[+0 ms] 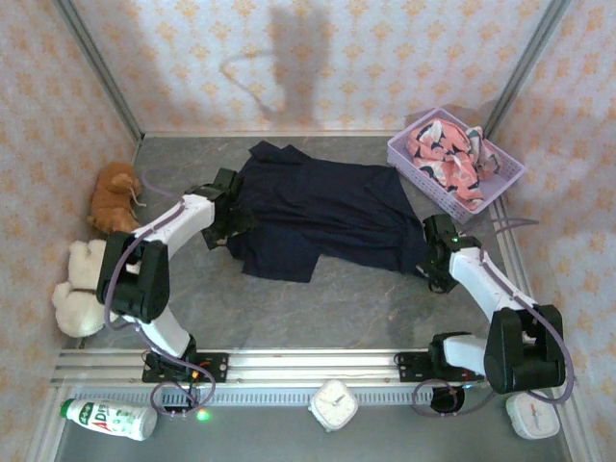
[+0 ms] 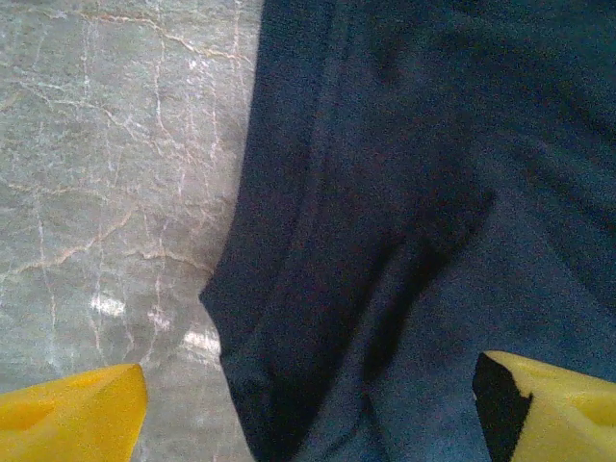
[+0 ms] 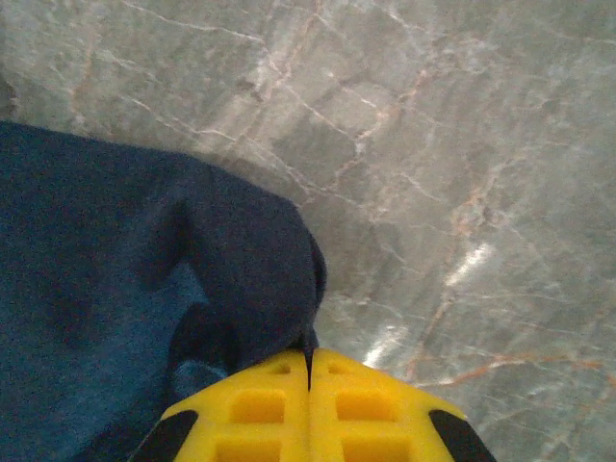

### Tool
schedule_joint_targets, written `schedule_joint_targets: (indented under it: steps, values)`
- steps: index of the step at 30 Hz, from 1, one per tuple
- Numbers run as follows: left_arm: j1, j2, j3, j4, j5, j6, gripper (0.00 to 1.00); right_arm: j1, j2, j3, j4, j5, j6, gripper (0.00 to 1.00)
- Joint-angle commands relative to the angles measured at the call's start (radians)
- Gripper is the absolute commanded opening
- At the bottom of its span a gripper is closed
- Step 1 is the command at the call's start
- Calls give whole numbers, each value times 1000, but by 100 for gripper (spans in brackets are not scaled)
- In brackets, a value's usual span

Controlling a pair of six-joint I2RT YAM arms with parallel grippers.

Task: Fold and stack the mixed laundry pile

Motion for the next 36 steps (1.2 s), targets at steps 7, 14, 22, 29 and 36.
schedule_joint_targets:
  steps: [7,14,22,29,36]
  values:
    - [-132,-52,-159,9,26,-36,79,-6,43,19,101,-9,-1,0]
    - [-158,31,-184,52,-6,-41,61,-6,34,13,93,-6,-7,0]
    - [-201,62,-253,162,95,-114,0,-6,46,29,92,-13,-39,0]
    - [-69,67,102,-3,5,-4,0,-6,157,254,158,-130,-63,0]
    - [101,201,821,-231,11,99,0,-7,402,924,96,-263,-114,0]
